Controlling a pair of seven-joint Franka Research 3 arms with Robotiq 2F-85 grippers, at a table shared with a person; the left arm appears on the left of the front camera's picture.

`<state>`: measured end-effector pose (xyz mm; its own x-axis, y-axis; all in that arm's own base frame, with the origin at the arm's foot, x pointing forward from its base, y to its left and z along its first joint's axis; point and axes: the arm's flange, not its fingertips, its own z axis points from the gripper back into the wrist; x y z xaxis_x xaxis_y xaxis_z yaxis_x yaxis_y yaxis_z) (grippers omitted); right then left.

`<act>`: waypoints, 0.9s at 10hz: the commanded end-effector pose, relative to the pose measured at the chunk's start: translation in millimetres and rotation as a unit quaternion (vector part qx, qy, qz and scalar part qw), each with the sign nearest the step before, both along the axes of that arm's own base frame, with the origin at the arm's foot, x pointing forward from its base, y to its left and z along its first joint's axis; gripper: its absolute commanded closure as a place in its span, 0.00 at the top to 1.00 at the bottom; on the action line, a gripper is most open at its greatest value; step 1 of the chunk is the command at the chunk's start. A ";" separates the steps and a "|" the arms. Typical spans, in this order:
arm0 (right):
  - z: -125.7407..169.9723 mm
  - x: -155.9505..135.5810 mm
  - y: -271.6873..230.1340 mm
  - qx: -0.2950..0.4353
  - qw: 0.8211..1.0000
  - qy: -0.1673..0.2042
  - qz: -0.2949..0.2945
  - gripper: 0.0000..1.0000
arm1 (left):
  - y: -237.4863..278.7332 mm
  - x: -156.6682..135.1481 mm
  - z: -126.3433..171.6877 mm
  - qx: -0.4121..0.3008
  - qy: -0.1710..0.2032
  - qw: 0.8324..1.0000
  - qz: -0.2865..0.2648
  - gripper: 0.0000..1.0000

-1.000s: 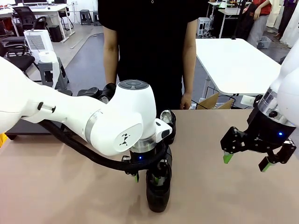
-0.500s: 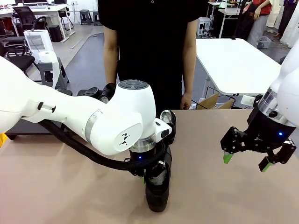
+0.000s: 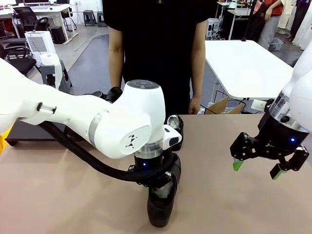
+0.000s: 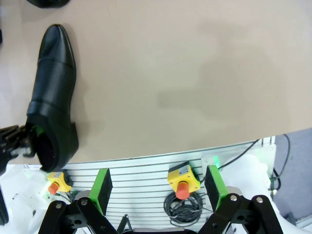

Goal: Organize the shoes by placing them on the stand.
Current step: Place the Shoe from the middle of the table onto the Shoes Stand.

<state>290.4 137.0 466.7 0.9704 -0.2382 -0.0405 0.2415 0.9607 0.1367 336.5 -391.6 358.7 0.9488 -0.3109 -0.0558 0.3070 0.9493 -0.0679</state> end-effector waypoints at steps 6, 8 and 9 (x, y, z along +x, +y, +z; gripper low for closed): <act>2.1 3.4 -1.7 0.007 1.000 0.001 0.008 1.00 | 185.9 -33.6 97.1 0.032 -0.109 0.991 0.075 0.00; 2.1 3.4 -1.7 0.007 1.000 0.001 0.008 1.00 | 228.6 -33.0 113.0 0.044 -0.145 0.981 0.124 0.00; 2.1 3.4 -1.7 0.007 1.000 0.001 0.008 1.00 | 249.5 -33.5 123.1 0.051 -0.167 0.972 0.156 0.00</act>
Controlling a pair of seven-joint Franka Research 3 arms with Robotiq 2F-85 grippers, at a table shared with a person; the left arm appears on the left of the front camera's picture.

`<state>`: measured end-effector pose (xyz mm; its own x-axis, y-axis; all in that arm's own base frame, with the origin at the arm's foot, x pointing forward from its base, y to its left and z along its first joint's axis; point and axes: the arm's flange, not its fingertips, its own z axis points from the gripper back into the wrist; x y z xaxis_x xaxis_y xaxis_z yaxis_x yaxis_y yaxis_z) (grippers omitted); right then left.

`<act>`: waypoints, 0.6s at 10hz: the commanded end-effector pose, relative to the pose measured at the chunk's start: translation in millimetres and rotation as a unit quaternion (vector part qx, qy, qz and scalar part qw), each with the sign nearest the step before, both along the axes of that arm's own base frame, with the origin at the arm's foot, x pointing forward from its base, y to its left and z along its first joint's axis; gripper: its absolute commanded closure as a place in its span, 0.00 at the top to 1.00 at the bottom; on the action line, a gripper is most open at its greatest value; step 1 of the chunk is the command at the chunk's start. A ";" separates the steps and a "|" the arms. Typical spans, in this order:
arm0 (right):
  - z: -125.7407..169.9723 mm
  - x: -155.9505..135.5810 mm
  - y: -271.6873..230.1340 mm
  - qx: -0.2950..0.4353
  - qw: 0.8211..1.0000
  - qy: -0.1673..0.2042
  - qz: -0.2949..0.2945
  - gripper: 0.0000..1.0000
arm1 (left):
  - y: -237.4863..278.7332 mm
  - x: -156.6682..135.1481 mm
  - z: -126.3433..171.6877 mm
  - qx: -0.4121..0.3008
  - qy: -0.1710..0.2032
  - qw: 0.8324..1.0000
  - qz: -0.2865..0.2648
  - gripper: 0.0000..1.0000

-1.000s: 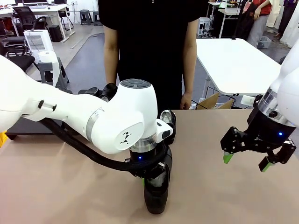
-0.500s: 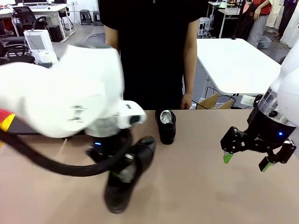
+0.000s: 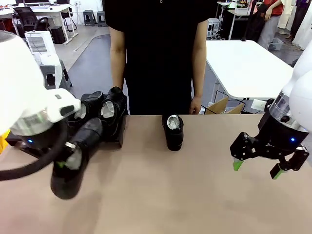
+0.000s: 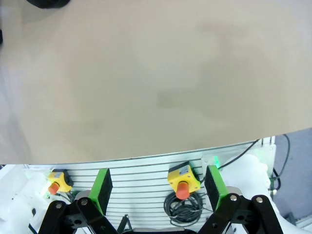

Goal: Organize the shoes by placing them on the stand.
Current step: Place the Shoe from the middle of the table onto the Shoes Stand.

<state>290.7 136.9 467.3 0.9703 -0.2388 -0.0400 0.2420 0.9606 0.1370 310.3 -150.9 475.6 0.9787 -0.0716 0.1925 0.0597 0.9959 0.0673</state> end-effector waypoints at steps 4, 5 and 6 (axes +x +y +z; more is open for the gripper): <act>1.6 3.1 -1.6 0.007 1.000 0.002 0.008 1.00 | 61.3 -27.1 39.5 0.027 -0.092 0.989 0.112 0.00; 1.6 3.1 -1.6 0.007 1.000 0.002 0.008 1.00 | 78.2 -25.5 42.1 0.020 -0.109 0.986 0.126 0.00; 1.6 3.1 -1.6 0.007 1.000 0.002 0.008 1.00 | 93.4 -17.6 42.3 0.006 -0.120 0.984 0.133 0.00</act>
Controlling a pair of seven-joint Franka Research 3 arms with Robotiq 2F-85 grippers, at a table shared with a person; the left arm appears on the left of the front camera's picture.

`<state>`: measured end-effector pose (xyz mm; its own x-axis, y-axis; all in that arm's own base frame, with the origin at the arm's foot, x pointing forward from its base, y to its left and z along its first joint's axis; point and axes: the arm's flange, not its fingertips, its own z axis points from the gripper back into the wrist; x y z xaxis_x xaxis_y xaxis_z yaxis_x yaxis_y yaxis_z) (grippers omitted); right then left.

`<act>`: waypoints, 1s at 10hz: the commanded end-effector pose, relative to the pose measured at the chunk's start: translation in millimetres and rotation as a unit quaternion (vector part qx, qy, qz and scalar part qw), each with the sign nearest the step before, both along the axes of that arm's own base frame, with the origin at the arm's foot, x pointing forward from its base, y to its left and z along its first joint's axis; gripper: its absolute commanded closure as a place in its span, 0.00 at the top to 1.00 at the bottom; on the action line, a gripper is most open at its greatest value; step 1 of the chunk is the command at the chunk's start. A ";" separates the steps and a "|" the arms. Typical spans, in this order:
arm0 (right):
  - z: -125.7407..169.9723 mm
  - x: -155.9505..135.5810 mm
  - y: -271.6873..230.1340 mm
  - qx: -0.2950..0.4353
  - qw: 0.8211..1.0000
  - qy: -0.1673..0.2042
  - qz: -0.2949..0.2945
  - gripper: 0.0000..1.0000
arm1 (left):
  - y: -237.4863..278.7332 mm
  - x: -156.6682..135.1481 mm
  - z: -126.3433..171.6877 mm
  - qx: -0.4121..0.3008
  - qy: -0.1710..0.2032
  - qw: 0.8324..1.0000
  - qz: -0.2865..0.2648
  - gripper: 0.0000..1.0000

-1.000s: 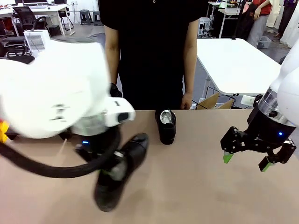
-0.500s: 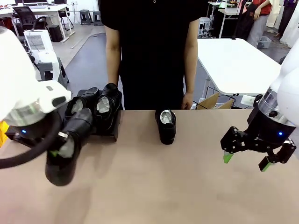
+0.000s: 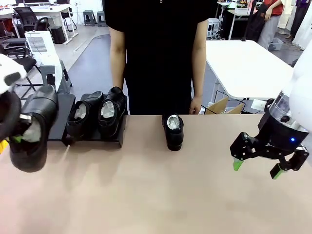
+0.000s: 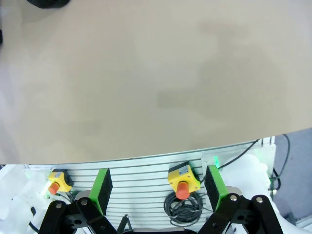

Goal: Organize the shoes by placing them on the stand.
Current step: Place the Shoe from the middle of the table onto the Shoes Stand.

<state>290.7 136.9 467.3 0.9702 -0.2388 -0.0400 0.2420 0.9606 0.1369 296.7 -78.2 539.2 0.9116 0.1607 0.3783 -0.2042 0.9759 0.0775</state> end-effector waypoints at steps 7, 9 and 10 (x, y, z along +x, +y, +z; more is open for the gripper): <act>1.5 3.1 -1.6 0.007 1.000 0.002 0.008 1.00 | 12.9 22.2 -9.8 0.005 -0.028 0.999 -0.015 0.00; 1.5 3.1 -1.6 0.007 1.000 0.002 0.008 1.00 | 51.5 51.7 -2.9 0.016 -0.104 0.994 -0.026 0.00; 1.5 3.1 -1.6 0.007 1.000 0.002 0.008 1.00 | 71.4 72.9 -3.4 0.010 -0.113 0.988 -0.103 0.00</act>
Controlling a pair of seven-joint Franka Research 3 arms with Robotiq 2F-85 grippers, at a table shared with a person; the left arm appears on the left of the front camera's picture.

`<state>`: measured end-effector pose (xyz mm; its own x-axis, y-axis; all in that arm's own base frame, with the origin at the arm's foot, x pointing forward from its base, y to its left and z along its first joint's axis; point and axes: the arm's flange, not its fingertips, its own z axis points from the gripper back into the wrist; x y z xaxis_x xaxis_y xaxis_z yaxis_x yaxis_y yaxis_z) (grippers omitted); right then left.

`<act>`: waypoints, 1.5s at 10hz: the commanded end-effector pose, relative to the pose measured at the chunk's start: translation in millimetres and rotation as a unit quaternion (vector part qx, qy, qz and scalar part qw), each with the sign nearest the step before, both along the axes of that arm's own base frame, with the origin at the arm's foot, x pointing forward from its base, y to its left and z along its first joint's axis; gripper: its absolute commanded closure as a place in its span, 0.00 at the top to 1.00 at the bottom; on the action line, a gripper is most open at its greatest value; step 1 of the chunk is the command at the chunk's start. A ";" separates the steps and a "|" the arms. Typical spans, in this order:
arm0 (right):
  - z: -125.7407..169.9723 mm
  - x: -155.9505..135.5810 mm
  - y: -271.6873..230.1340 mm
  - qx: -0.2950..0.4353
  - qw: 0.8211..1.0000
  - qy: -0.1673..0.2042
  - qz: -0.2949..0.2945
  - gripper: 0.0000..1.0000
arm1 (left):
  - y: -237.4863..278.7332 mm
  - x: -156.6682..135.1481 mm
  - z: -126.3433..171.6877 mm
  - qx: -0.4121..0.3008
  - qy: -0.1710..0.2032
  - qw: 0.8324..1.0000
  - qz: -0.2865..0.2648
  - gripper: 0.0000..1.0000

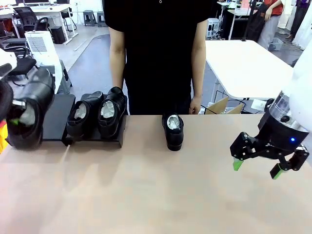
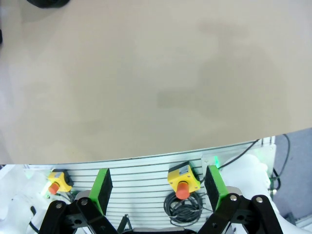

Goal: Organize the shoes by placing them on the stand.
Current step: Place the Shoe from the middle of the table onto the Shoes Stand.

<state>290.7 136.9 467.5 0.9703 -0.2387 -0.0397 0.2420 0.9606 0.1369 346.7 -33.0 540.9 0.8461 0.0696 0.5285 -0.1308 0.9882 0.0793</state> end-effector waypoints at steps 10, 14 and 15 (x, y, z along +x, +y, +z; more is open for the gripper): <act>1.4 3.1 -1.6 0.007 1.000 0.002 0.008 1.00 | 132.3 115.6 -41.4 -0.009 0.004 0.996 -0.093 0.00; 1.4 3.1 -1.6 0.007 1.000 0.002 0.008 1.00 | 132.4 136.2 -49.9 -0.012 0.013 0.997 -0.070 0.00; 1.4 3.1 -1.6 0.007 1.000 0.002 0.008 1.00 | 138.9 149.1 -54.2 -0.014 0.007 0.998 -0.066 0.00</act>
<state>290.7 136.8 467.6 0.9701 -0.2392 -0.0400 0.2425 0.9605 0.1368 478.5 98.8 484.8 0.8705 -0.0569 0.4889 0.0321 0.9977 0.0589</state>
